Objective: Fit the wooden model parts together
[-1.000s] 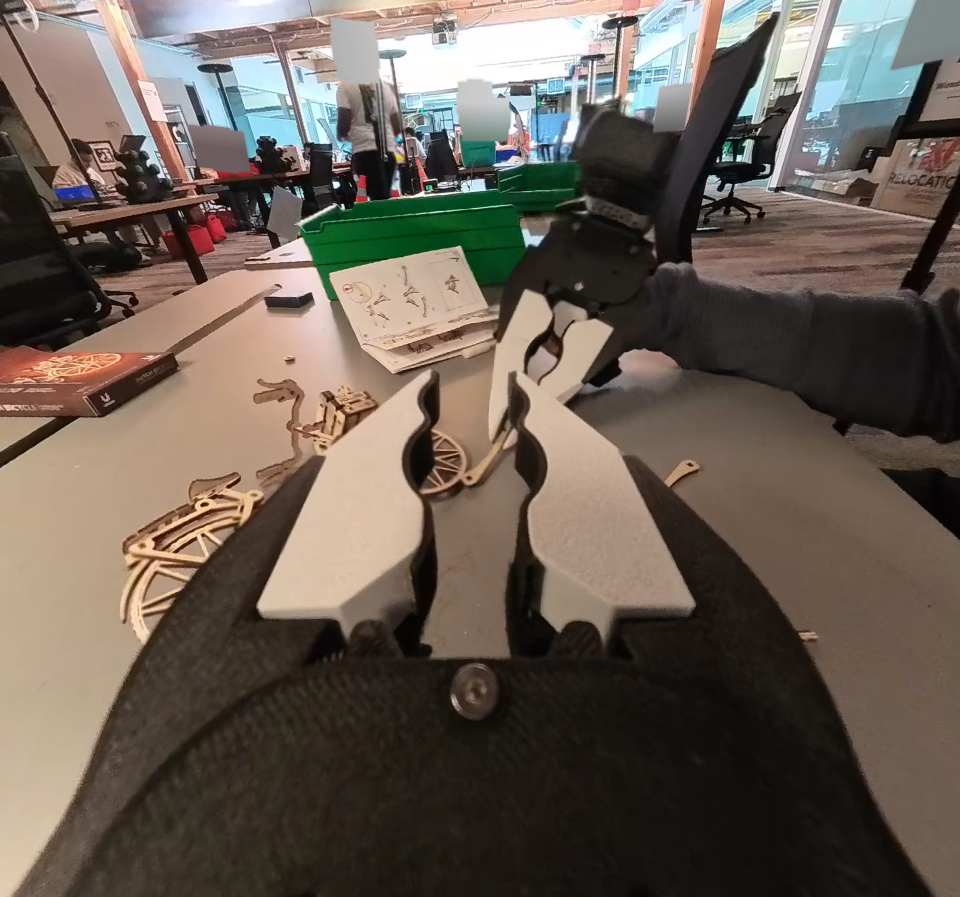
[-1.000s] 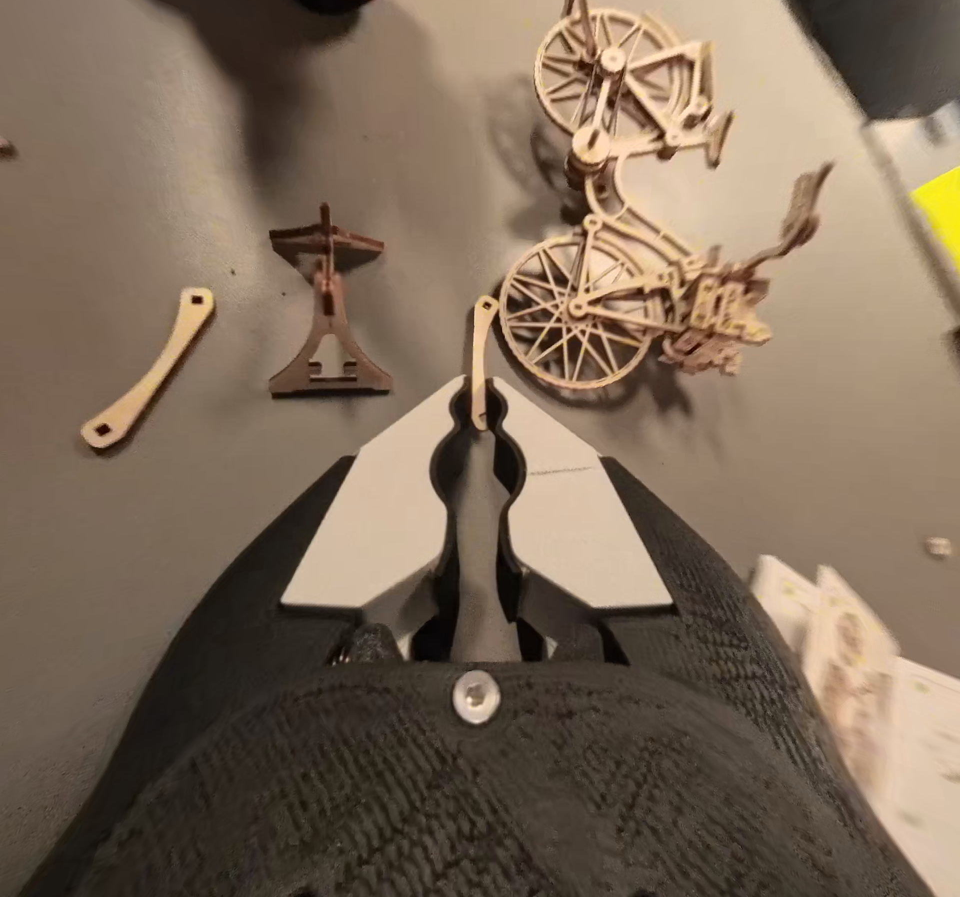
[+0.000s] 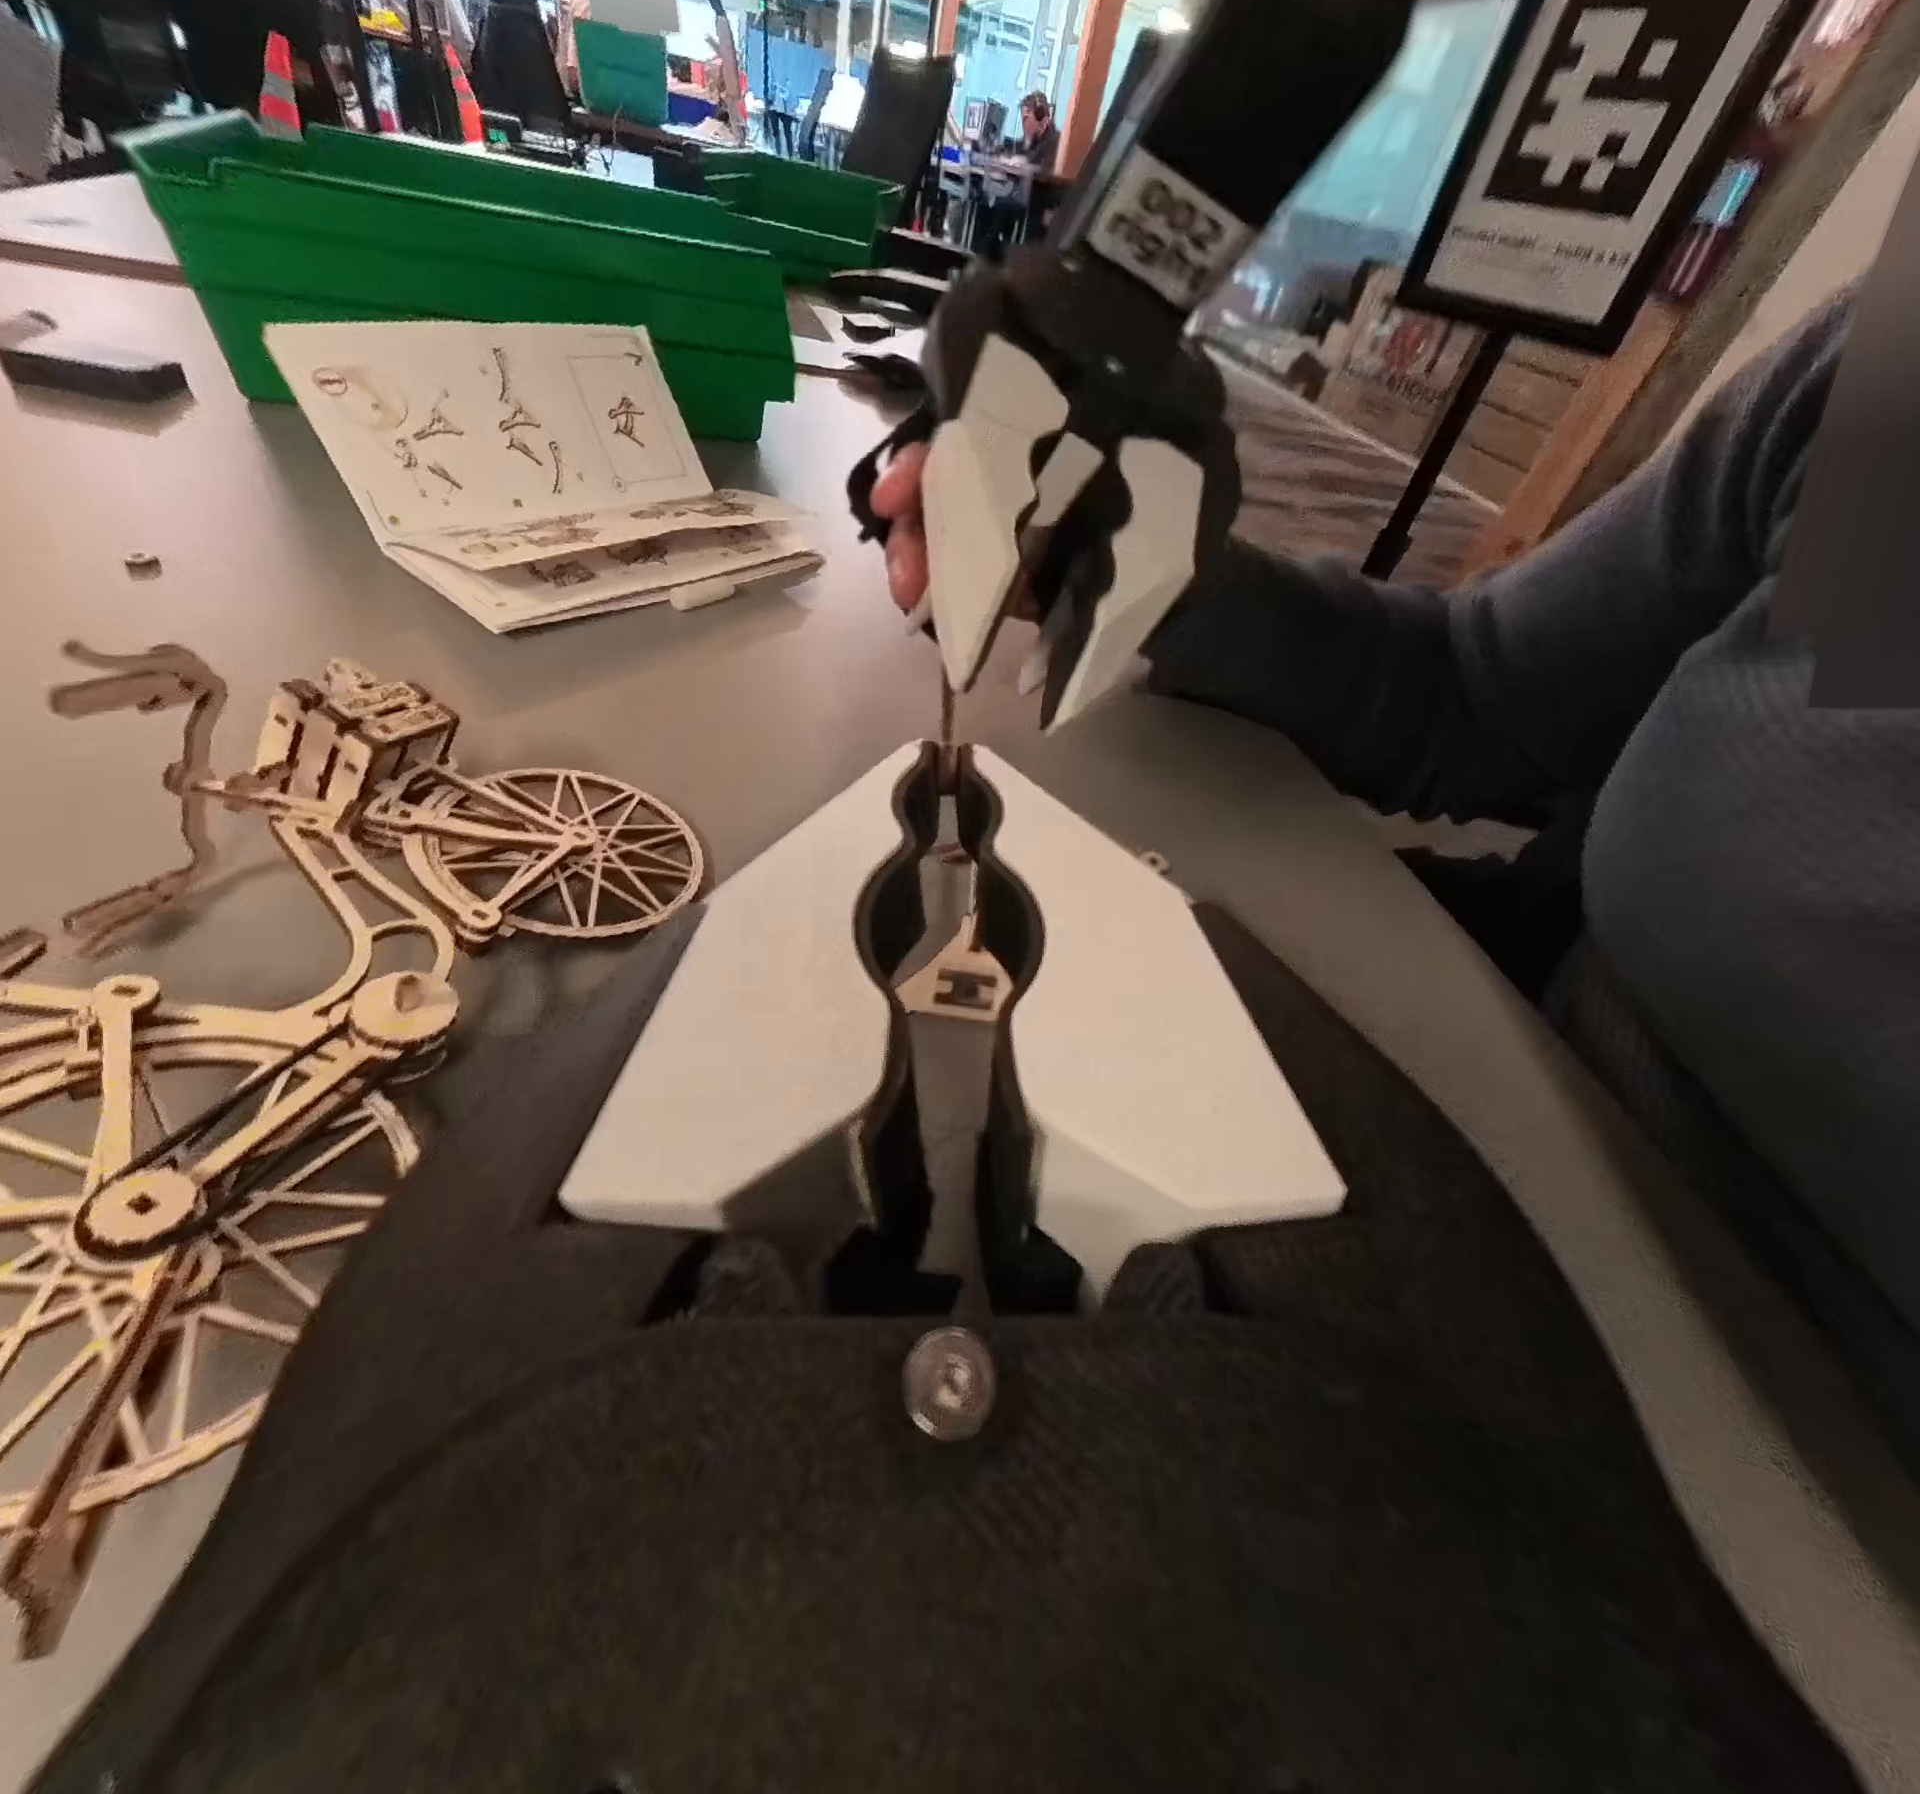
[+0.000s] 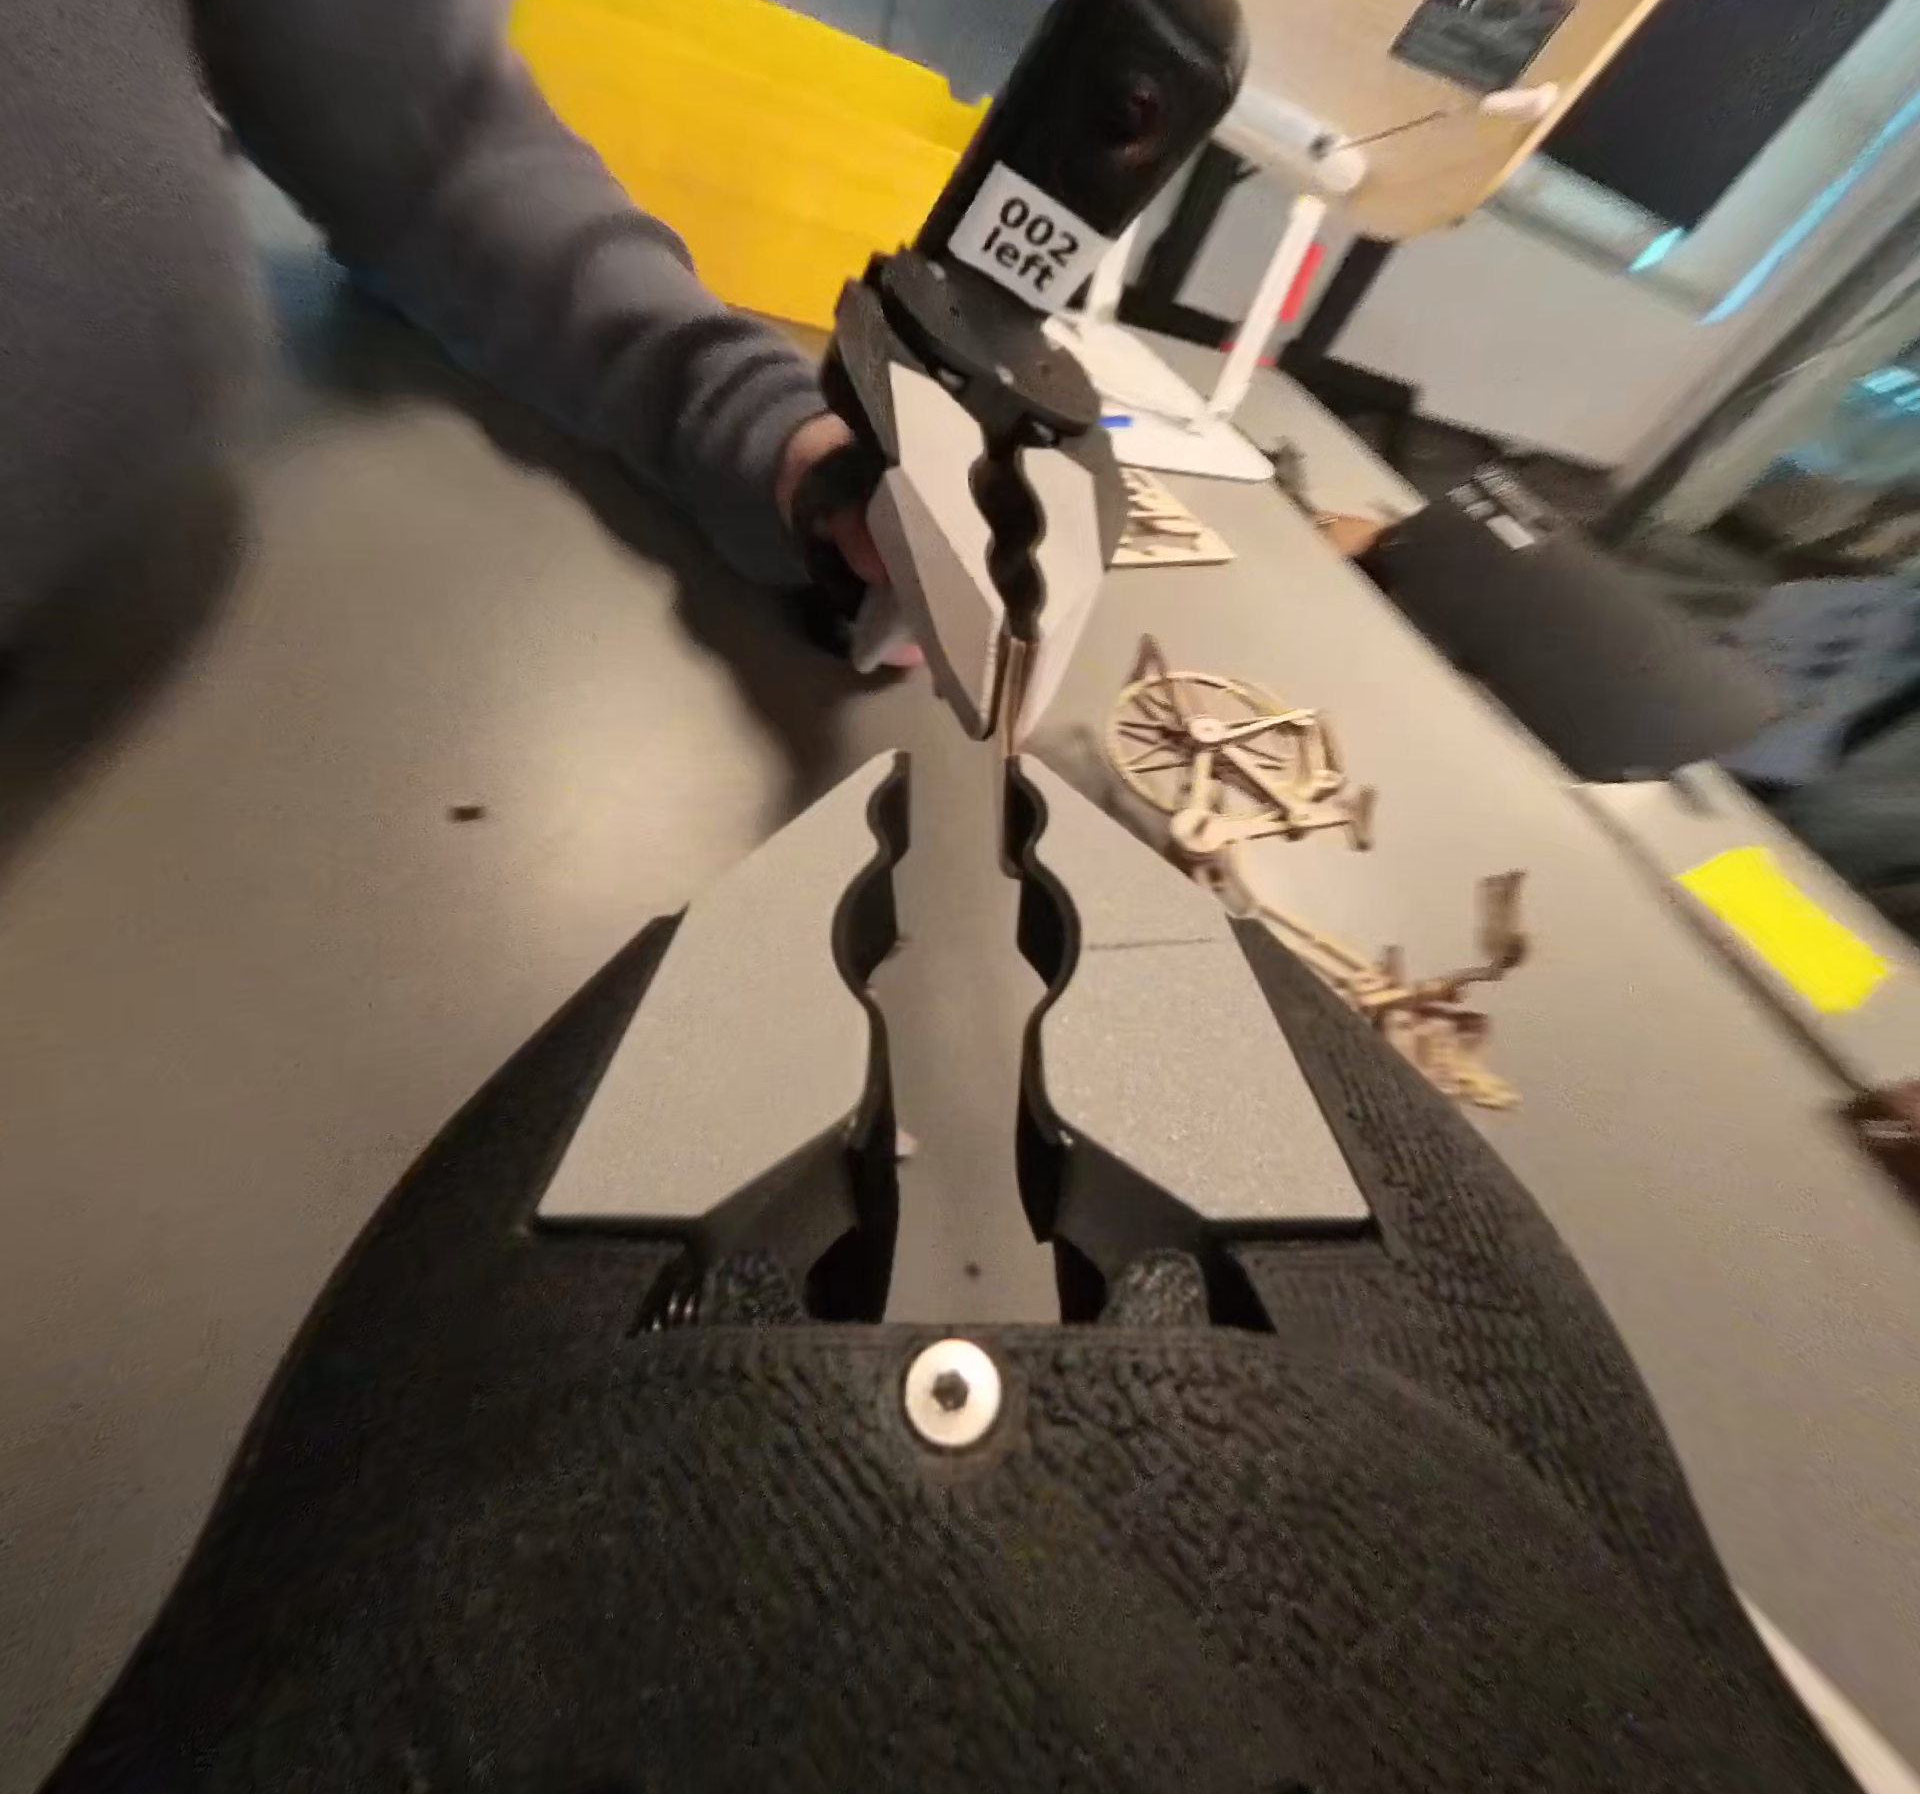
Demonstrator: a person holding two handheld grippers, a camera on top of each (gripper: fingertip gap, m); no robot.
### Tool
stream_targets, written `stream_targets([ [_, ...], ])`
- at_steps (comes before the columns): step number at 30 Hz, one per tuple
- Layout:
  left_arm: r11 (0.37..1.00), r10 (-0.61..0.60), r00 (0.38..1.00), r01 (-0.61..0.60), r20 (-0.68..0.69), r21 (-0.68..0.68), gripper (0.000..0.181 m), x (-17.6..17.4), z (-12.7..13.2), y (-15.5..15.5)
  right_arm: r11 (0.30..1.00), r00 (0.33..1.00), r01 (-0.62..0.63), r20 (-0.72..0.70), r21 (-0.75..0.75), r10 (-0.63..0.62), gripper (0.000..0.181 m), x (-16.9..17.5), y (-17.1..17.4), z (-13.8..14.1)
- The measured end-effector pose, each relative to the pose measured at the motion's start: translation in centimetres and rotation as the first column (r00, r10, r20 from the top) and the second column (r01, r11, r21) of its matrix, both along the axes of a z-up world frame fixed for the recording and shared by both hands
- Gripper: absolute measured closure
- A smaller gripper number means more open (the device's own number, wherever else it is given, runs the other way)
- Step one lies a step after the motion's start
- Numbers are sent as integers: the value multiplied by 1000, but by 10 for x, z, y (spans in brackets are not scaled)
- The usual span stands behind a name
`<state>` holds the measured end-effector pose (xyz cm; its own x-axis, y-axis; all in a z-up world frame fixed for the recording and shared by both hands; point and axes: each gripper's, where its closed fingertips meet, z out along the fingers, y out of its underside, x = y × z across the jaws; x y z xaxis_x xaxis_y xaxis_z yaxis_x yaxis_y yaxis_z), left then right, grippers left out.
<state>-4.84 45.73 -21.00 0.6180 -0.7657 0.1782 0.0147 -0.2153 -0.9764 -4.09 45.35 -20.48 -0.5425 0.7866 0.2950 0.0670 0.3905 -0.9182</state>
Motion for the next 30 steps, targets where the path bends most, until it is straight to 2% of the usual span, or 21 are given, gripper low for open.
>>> stream_targets([
  [3, 999, -11, 996, 15, -88, 46, 179, 8, -4, -4, 998, 999, -34, -1, -59, 34, 181, 5, -1, 3],
  [5, 996, -18, 993, 28, -117, 84, 179, 11, -4, -6, 997, 1000, -22, -8, -72, 22, 181, 5, 1, 5],
  [8, 992, -22, 990, 39, -138, 117, 179, 13, -4, -9, 997, 1000, -7, 15, -81, 8, 164, 6, 5, 3],
  [20, 988, -18, 991, 38, -131, 151, 179, 12, 0, -11, 994, 997, -47, 64, -99, 53, 180, 18, 7, -2],
  [30, 988, -23, 991, 43, -131, 151, 179, 12, 0, -11, 995, 996, -49, 69, -91, 55, 180, 18, 5, -4],
])
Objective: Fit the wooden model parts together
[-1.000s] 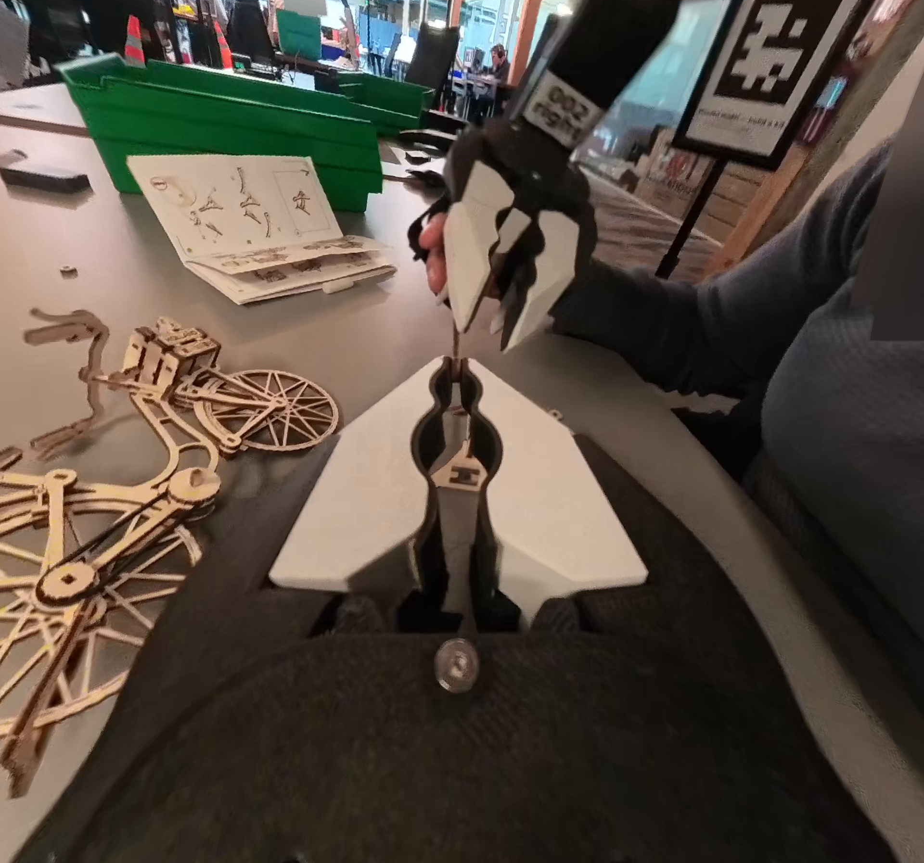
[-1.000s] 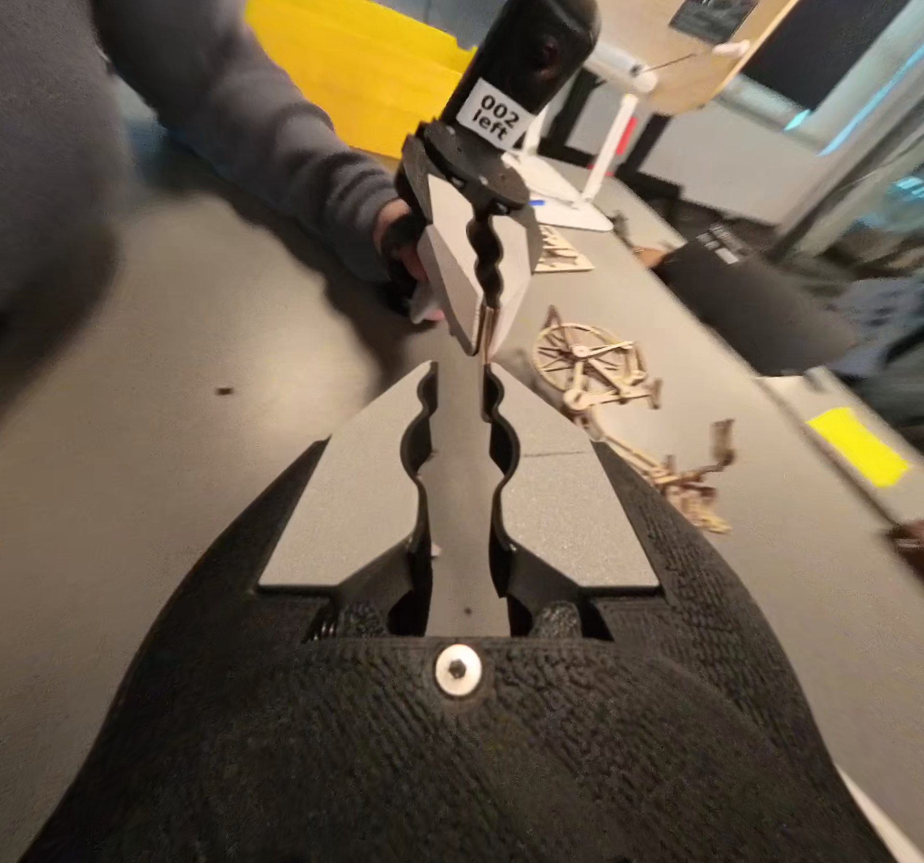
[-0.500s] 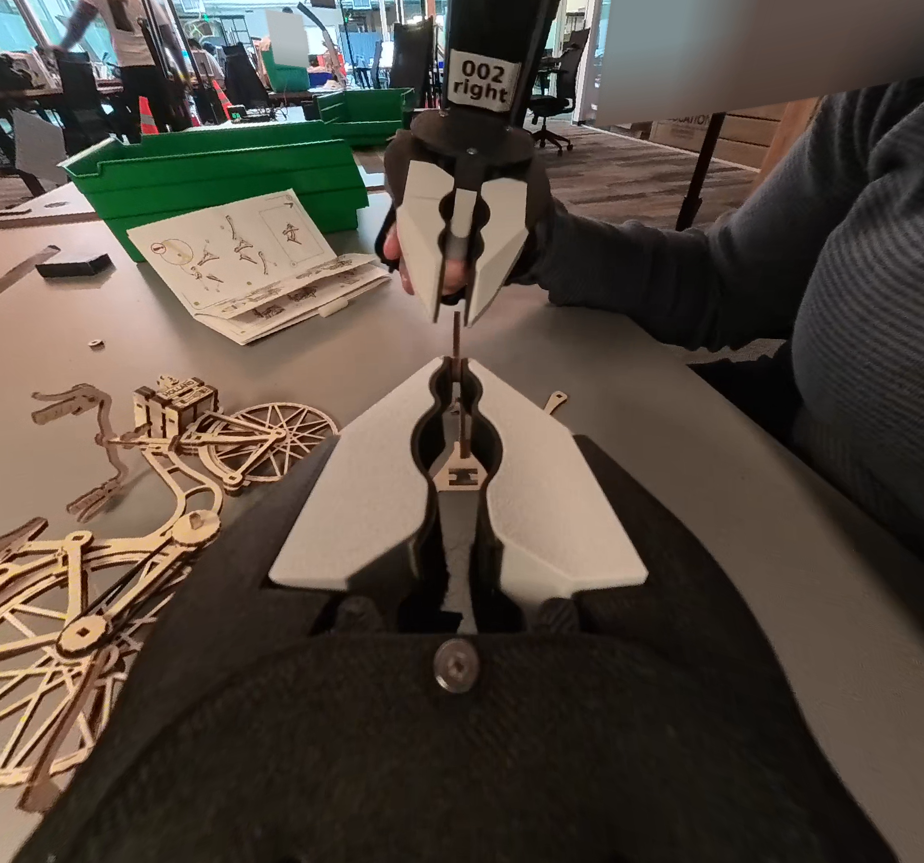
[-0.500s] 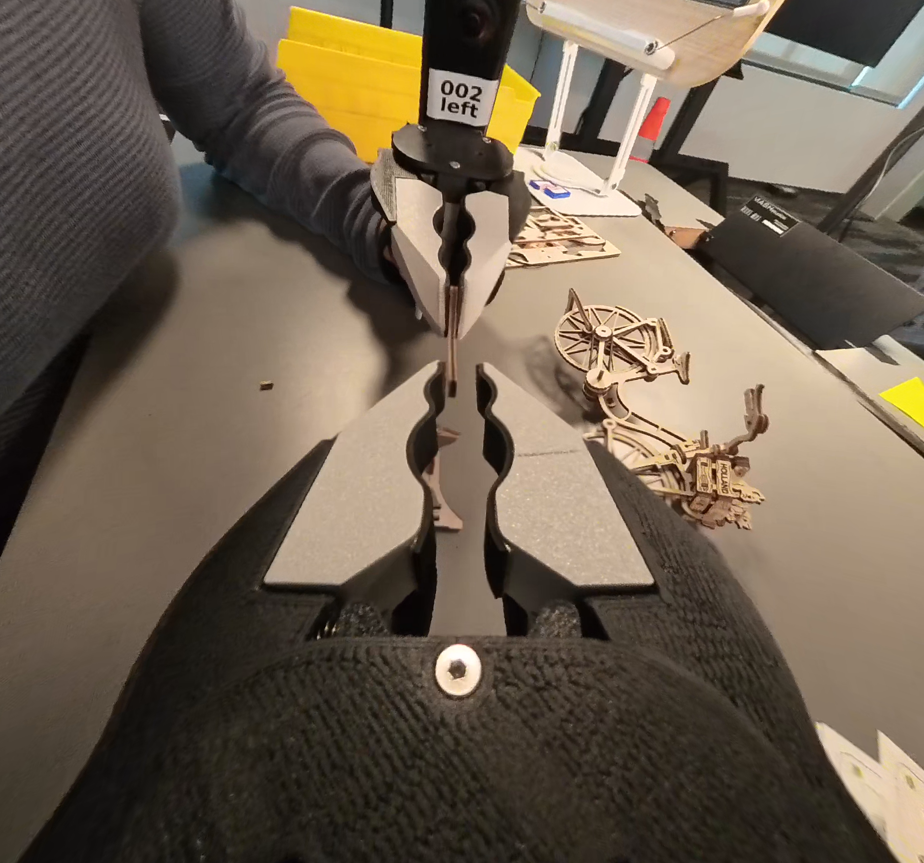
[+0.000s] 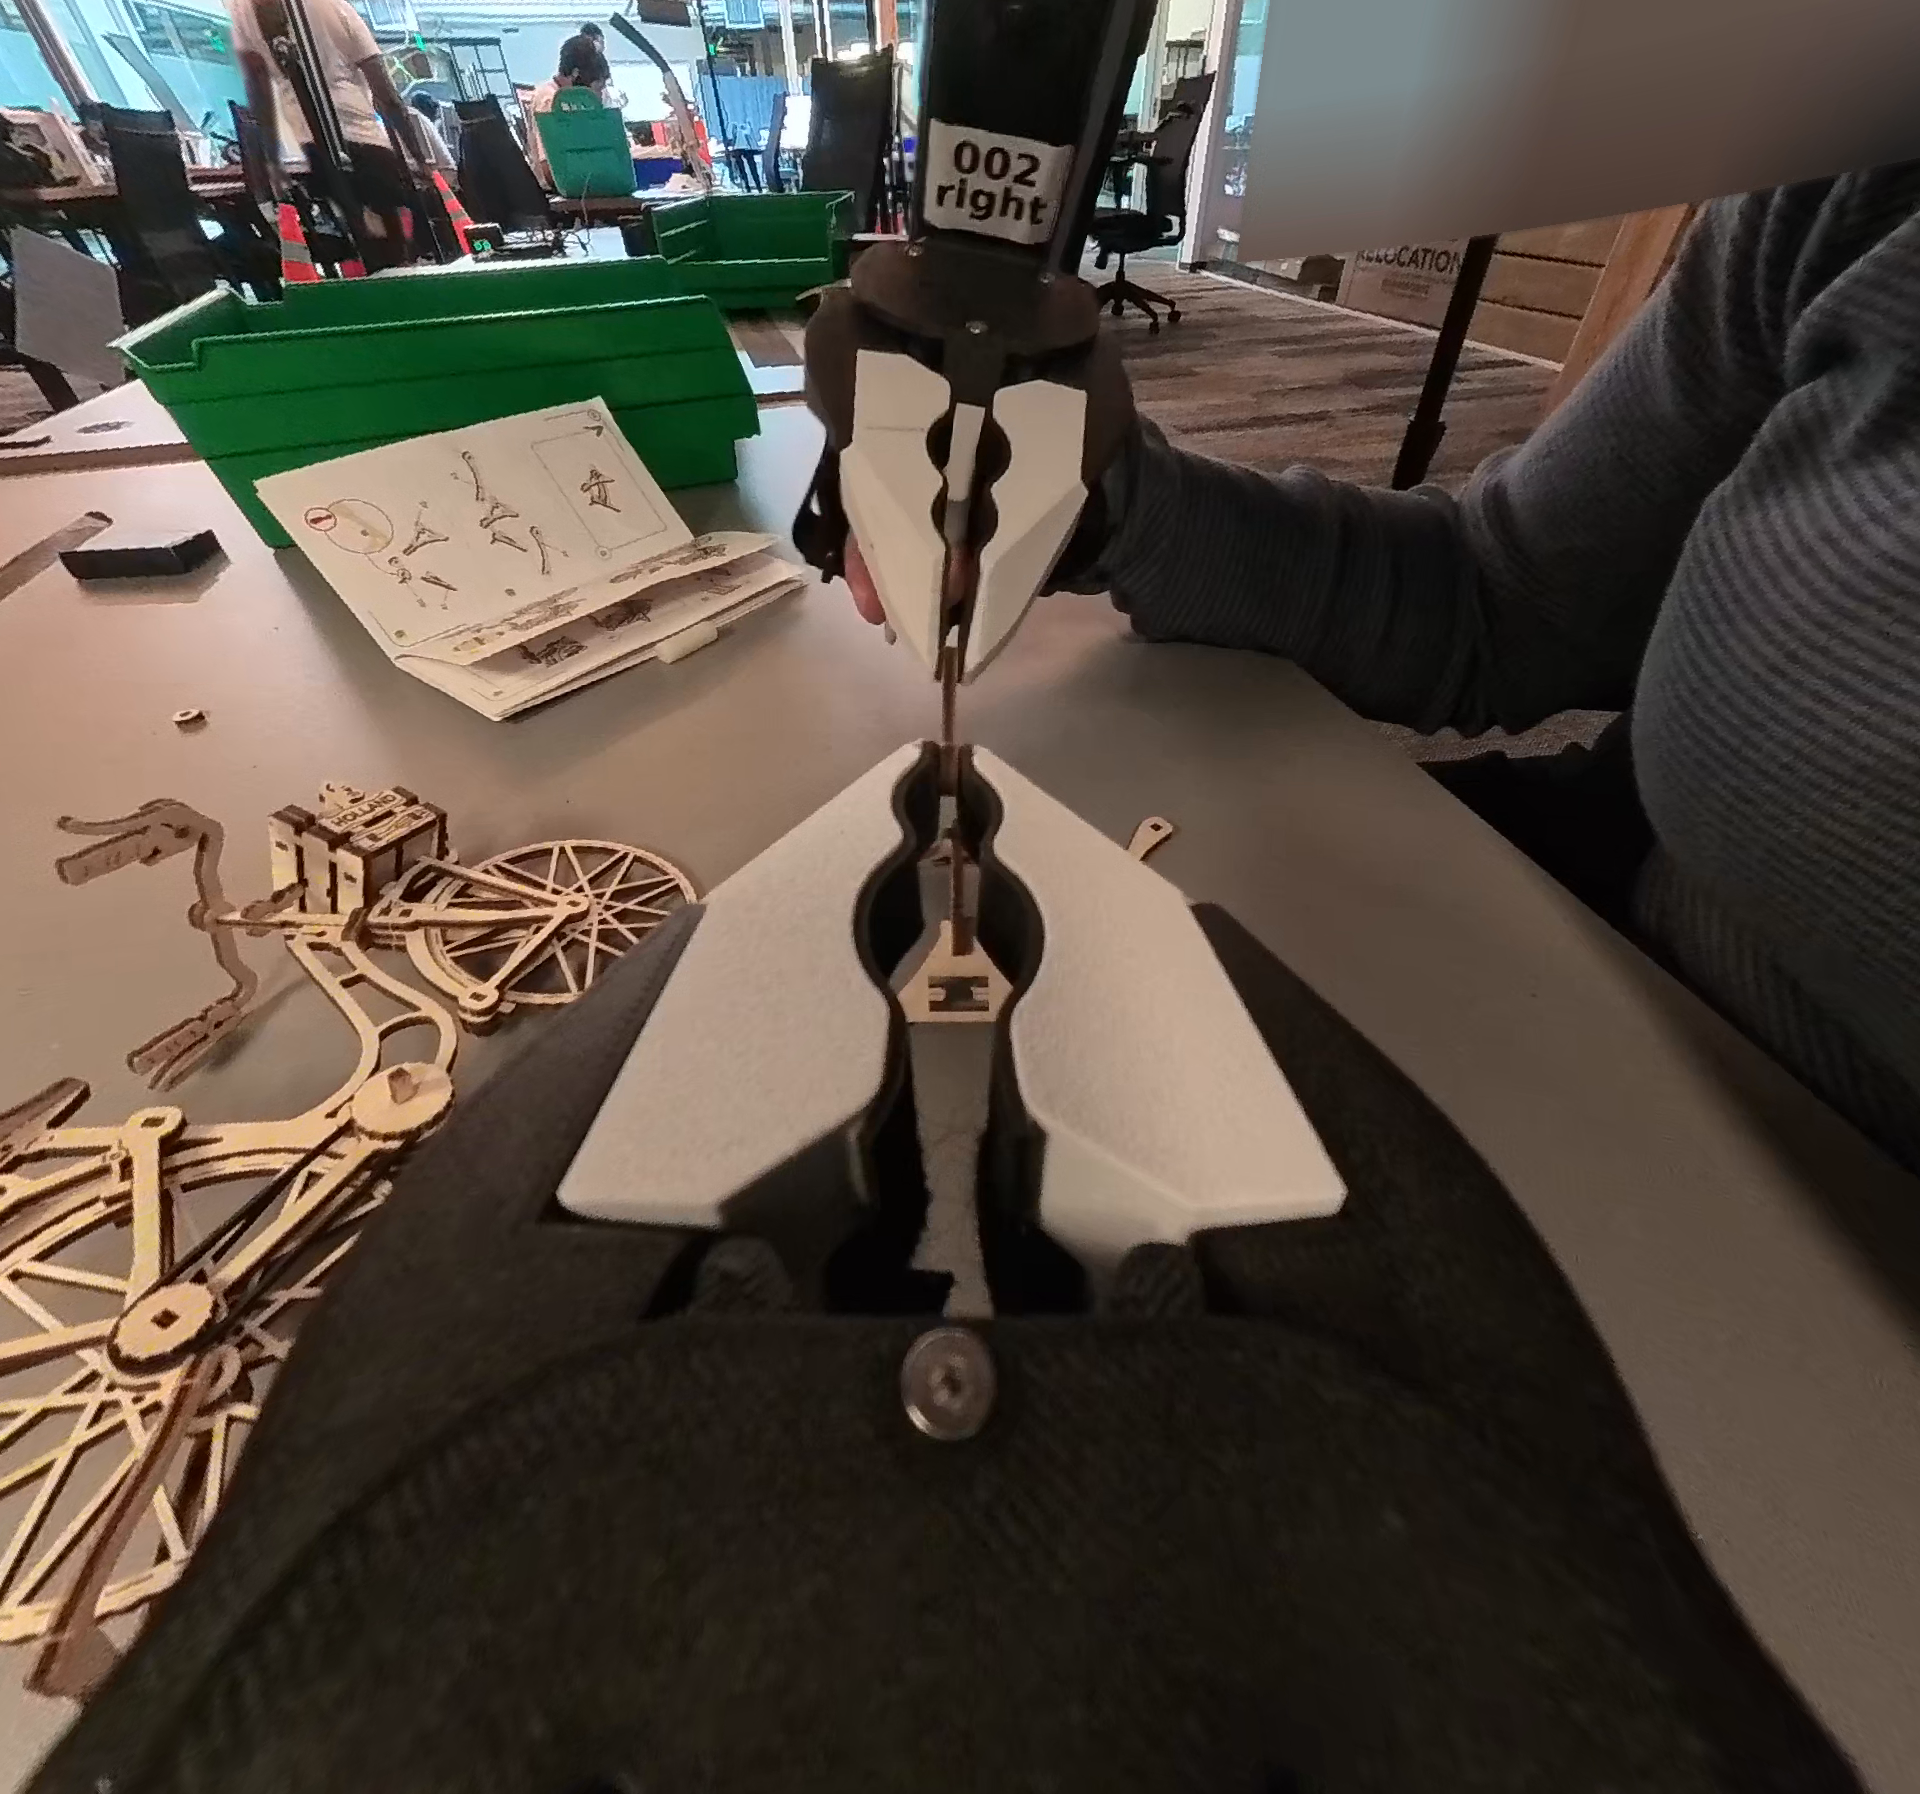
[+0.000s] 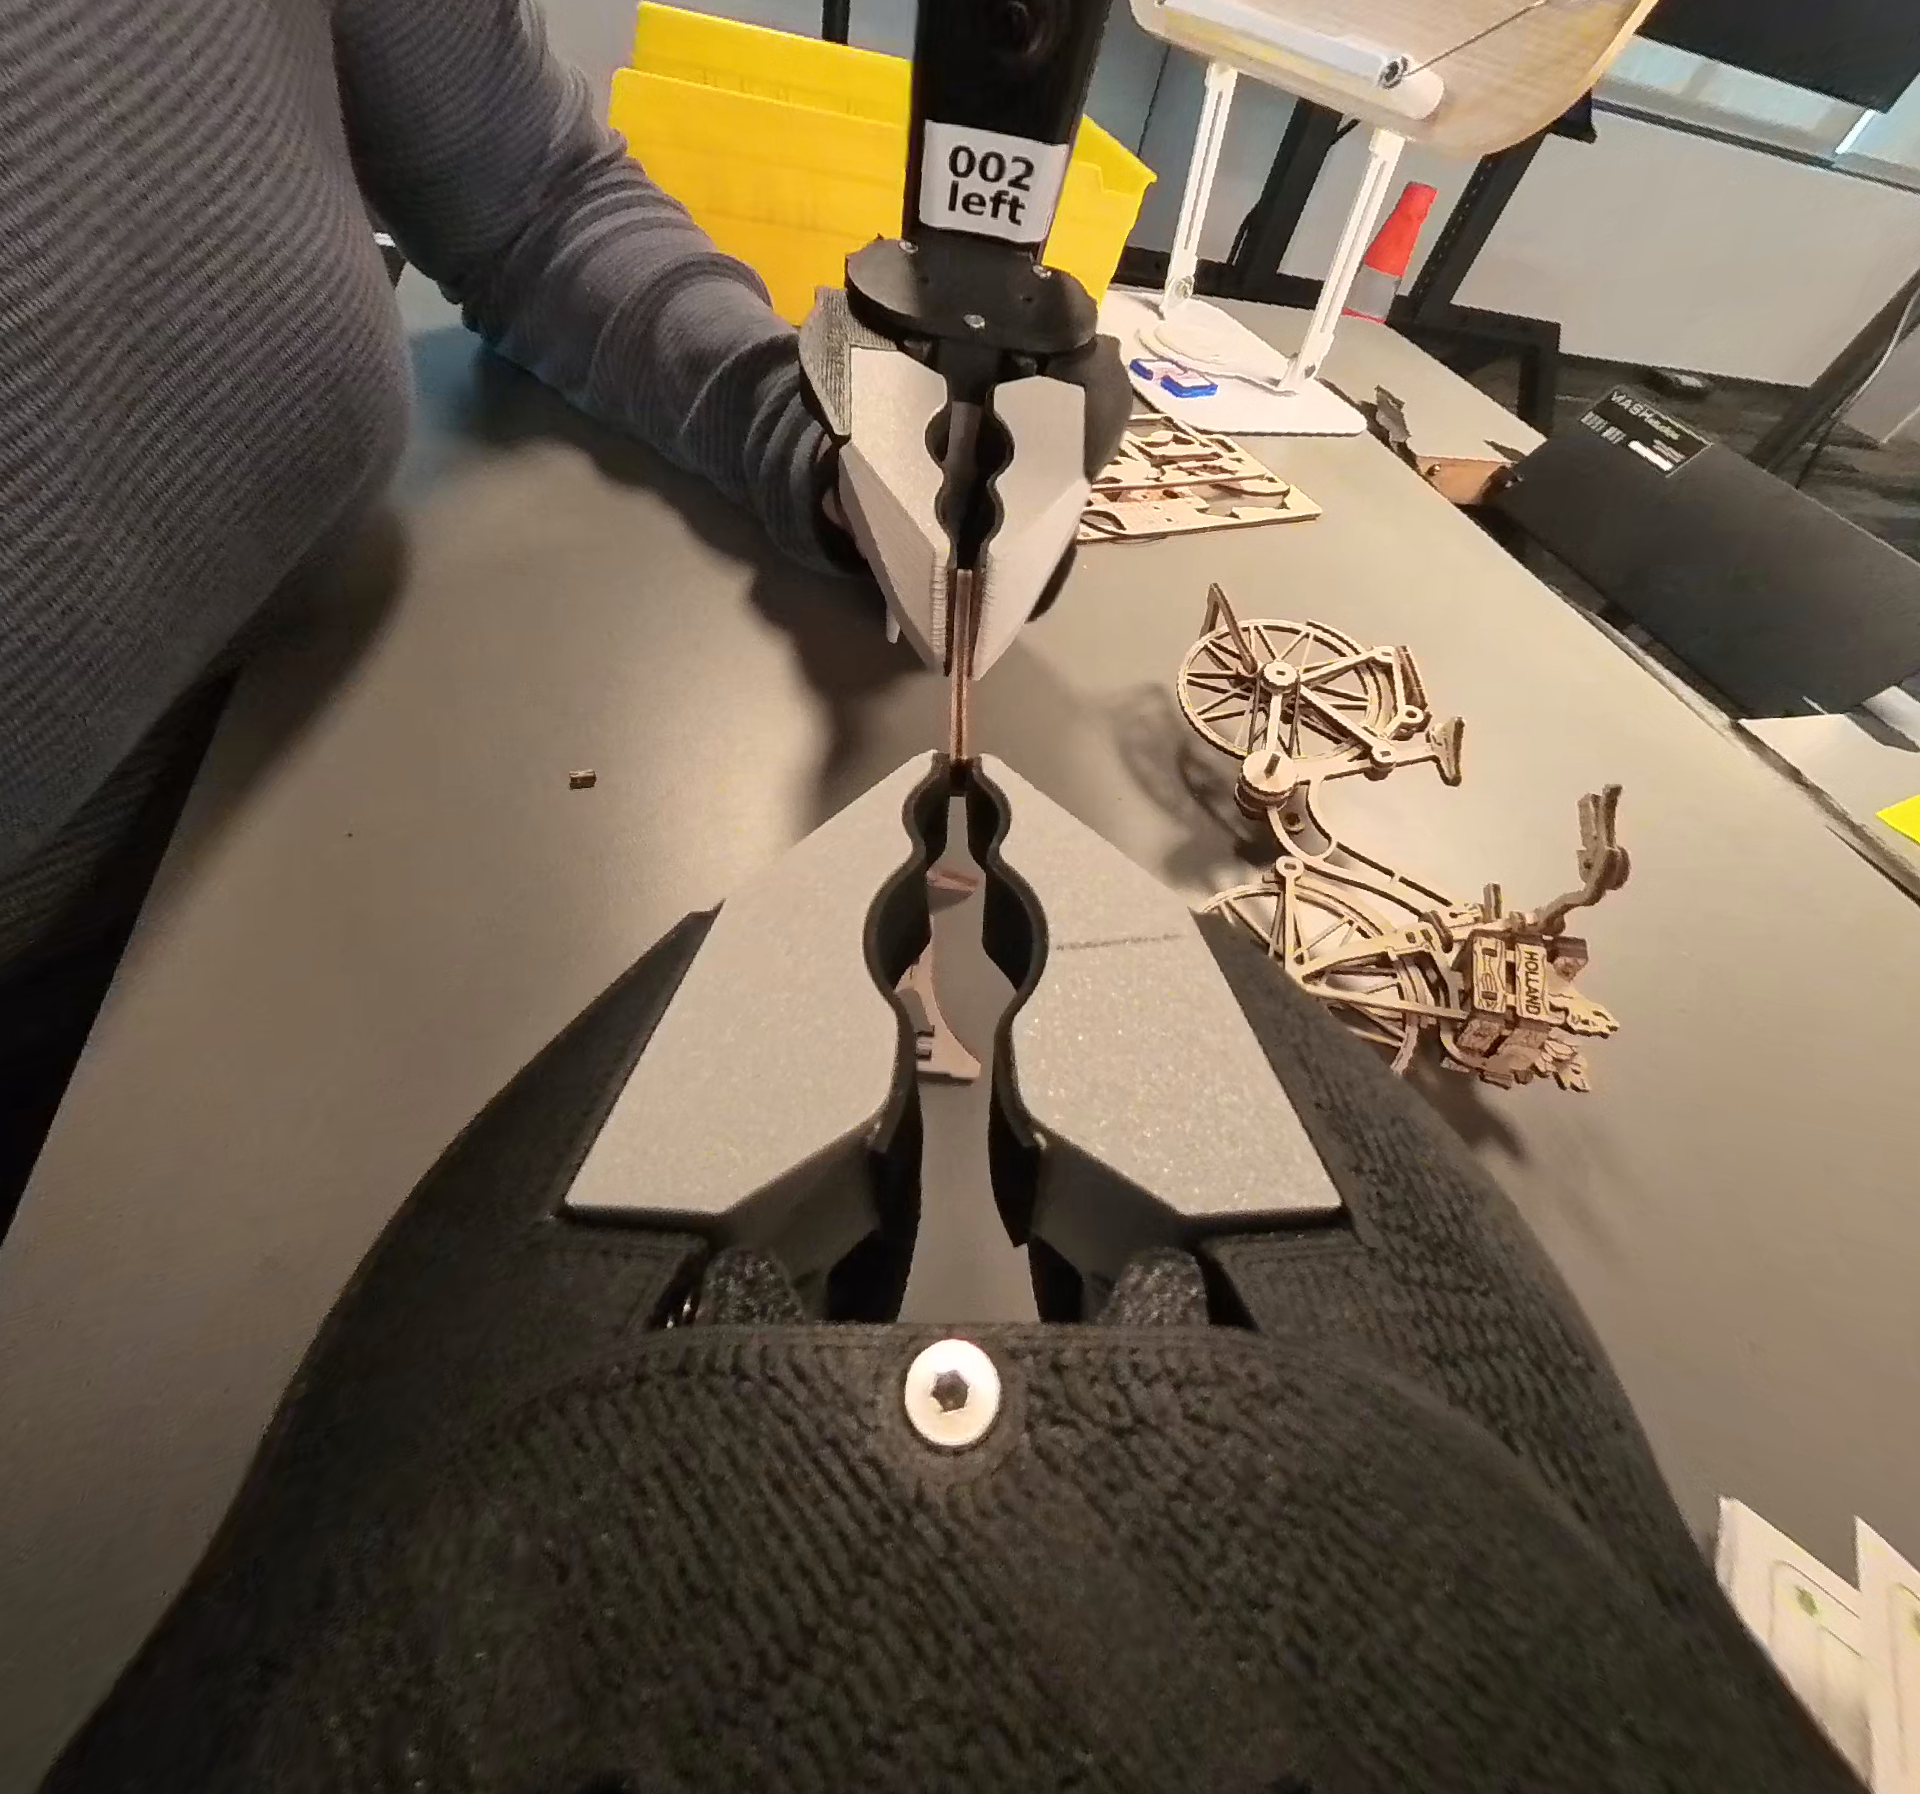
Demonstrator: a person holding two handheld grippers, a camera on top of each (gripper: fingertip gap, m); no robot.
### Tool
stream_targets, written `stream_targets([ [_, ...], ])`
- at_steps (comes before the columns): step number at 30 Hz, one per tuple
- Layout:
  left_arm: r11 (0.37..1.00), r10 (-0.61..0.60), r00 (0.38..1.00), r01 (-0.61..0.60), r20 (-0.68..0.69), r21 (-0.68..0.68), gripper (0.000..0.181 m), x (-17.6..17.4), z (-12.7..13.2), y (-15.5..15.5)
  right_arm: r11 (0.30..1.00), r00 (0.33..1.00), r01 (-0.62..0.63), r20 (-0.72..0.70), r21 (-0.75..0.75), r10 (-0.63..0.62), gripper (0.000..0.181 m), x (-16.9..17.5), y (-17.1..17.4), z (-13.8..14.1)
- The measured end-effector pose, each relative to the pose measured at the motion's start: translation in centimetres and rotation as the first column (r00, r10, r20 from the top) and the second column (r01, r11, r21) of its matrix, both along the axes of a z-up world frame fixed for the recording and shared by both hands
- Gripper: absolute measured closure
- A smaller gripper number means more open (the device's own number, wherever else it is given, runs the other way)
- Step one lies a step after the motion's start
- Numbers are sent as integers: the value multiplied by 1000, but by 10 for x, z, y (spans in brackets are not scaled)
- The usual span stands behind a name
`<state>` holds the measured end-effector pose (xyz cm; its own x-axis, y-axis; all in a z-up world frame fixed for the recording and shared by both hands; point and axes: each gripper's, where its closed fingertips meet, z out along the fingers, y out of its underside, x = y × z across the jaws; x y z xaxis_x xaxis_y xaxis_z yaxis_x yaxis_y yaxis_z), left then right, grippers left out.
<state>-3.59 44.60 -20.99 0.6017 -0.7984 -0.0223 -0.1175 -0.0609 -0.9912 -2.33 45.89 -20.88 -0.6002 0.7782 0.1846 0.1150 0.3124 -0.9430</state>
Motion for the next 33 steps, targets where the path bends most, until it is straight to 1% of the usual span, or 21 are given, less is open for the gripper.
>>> stream_targets([
  [2, 1000, 6, 1000, -6, 1, 9, 179, -1, 1, 0, 1000, 1000, 3, -5, 13, -3, 180, 0, 0, 0],
  [4, 999, 15, 1000, -15, -10, 31, 168, 0, 1, -1, 999, 1000, 18, -9, 34, -17, 181, -1, 3, -1],
  [5, 999, 11, 1000, -11, -17, 34, 168, 1, 1, -1, 999, 1000, 23, -13, 40, -23, 180, 0, 4, -1],
  [7, 999, 18, 1000, -17, -23, 32, 171, 1, 0, 0, 999, 1000, 23, -16, 45, -22, 180, 0, 4, -1],
  [9, 999, 28, 999, -27, -18, 28, 178, -1, 0, 1, 998, 1000, 20, -14, 52, -19, 180, 0, 4, -2],
  [15, 999, 32, 999, -32, -29, 2, 179, -3, -3, 3, 997, 999, 45, -18, 64, -44, 180, -2, 6, -4],
  [16, 999, 39, 998, -40, -44, -15, 179, -5, -6, 4, 997, 999, 52, -12, 59, -51, 174, -3, 7, -5],
  [17, 999, 42, 998, -43, -57, -29, 179, -6, -9, 5, 998, 999, 50, 6, 45, -51, 164, -3, 8, -6],
  [20, 997, 20, 996, -25, -82, -71, 179, -7, -15, 2, 999, 994, 37, 107, -13, -35, 137, 0, 8, -17],
  [21, 997, 12, 995, -19, -98, -75, 179, -8, -17, 0, 999, 989, 32, 143, -19, -29, 132, 1, 7, -23],
  [23, 996, -6, 991, -6, -137, -85, 179, -10, -22, -4, 1000, 976, 15, 215, -11, -12, 127, 2, 3, -37],
  [25, 996, -31, 985, 15, -168, -93, 179, -11, -27, -10, 999, 964, 4, 265, 33, -12, 130, 1, -1, -49],
  [27, 993, -73, 978, 53, -195, -106, 179, -10, -31, -18, 997, 960, -15, 280, 80, -8, 143, 1, -4, -56],
  [30, 989, -102, 969, 75, -225, -124, 179, -14, -36, -25, 996, 962, -15, 274, 93, -11, 157, -1, -5, -57],
  [33, 989, -102, 968, 73, -228, -131, 179, -18, -37, -27, 996, 960, -14, 280, 90, -11, 162, -2, -6, -58],
])
